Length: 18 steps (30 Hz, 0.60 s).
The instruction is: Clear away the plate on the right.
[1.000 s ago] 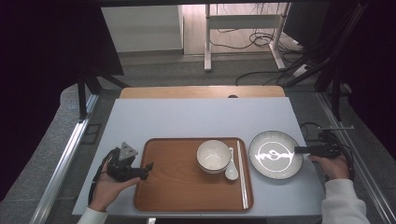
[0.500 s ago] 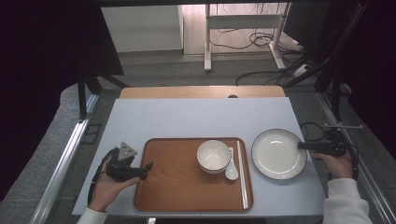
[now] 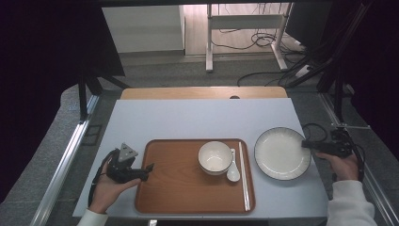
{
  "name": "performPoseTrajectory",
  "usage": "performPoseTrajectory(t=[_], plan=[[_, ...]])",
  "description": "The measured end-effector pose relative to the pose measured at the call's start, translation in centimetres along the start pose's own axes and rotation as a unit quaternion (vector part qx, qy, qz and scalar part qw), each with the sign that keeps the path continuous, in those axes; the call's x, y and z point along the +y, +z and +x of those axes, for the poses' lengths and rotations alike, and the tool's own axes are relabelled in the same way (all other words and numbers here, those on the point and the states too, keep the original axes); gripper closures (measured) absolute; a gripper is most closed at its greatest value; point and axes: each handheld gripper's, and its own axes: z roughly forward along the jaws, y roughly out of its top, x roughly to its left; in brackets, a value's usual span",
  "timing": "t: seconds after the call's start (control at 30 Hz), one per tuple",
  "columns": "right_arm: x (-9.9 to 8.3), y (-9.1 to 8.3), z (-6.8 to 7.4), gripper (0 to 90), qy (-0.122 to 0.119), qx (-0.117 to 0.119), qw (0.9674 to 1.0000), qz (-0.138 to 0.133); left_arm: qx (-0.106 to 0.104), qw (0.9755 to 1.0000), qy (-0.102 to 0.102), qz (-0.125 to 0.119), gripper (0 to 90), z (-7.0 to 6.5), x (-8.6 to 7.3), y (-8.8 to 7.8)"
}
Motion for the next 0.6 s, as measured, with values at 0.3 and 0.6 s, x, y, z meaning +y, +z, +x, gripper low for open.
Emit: performPoseTrajectory(t=[0.3, 0.6], plan=[[0.7, -0.8, 1.4, 84.7, -0.012, 0.026, 0.9994, -0.021, 0.000, 1.0000, -0.001, 0.000, 16.4, 0.0, 0.0, 0.0], [1.5, -1.2, 3.4, 84.8, -0.030, 0.048, 0.9976, -0.039, -0.011, 0.9999, -0.009, -0.007, 16.3, 0.1, 0.3, -0.3]])
